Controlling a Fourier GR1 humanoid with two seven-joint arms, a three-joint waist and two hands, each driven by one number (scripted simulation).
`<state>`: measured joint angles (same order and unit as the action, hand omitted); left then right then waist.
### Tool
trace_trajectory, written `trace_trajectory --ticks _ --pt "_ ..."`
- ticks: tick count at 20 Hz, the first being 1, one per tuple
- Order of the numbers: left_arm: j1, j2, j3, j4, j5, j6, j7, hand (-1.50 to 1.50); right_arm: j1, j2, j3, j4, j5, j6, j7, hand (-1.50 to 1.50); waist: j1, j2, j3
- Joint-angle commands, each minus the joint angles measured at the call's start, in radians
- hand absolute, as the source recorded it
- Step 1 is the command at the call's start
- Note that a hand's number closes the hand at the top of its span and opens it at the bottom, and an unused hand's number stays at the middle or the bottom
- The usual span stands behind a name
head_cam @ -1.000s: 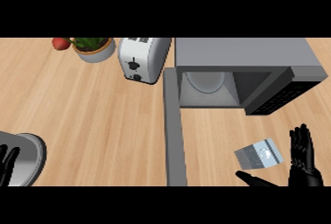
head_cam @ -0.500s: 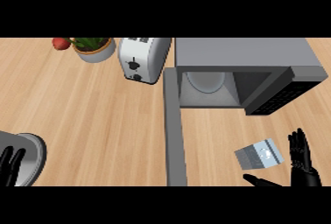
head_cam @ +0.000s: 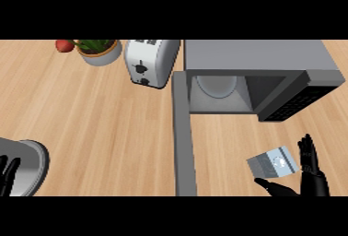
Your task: Pick up the milk, place it into the microwave and close the microwave
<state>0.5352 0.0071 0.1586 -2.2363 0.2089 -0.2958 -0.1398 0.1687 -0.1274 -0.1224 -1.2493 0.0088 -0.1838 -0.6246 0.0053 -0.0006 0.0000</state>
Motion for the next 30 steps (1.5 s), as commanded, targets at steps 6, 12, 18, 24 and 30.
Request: trace_trajectory --ticks 6,12,18,24,30 --pt "-0.021 -0.007 -0.009 0.021 -0.030 0.014 -0.002 -1.50 -0.089 -0.020 -0.025 0.195 -0.019 0.093 -0.073 -1.50 -0.002 0.000 0.000" --pt "-0.041 0.011 0.057 -0.012 0.049 -0.010 0.075 -1.50 -0.137 -0.042 -0.050 0.318 -0.064 0.197 -0.122 -1.50 -0.001 0.000 0.000" --pt "0.016 -0.007 0.055 0.053 0.016 -0.063 -0.057 -1.50 -0.242 -0.056 -0.127 0.595 -0.071 0.191 -0.340 -1.50 0.004 0.001 0.001" --pt "0.004 -0.007 0.015 0.051 -0.007 -0.036 -0.046 -1.50 -0.329 -0.011 -0.134 0.669 -0.114 0.249 -0.363 1.50 0.005 0.001 0.001" --pt "-0.067 -0.007 0.055 0.044 0.006 -0.002 0.027 -1.50 -0.261 0.004 -0.120 0.520 -0.177 0.357 -0.356 1.50 -0.007 0.000 0.000"
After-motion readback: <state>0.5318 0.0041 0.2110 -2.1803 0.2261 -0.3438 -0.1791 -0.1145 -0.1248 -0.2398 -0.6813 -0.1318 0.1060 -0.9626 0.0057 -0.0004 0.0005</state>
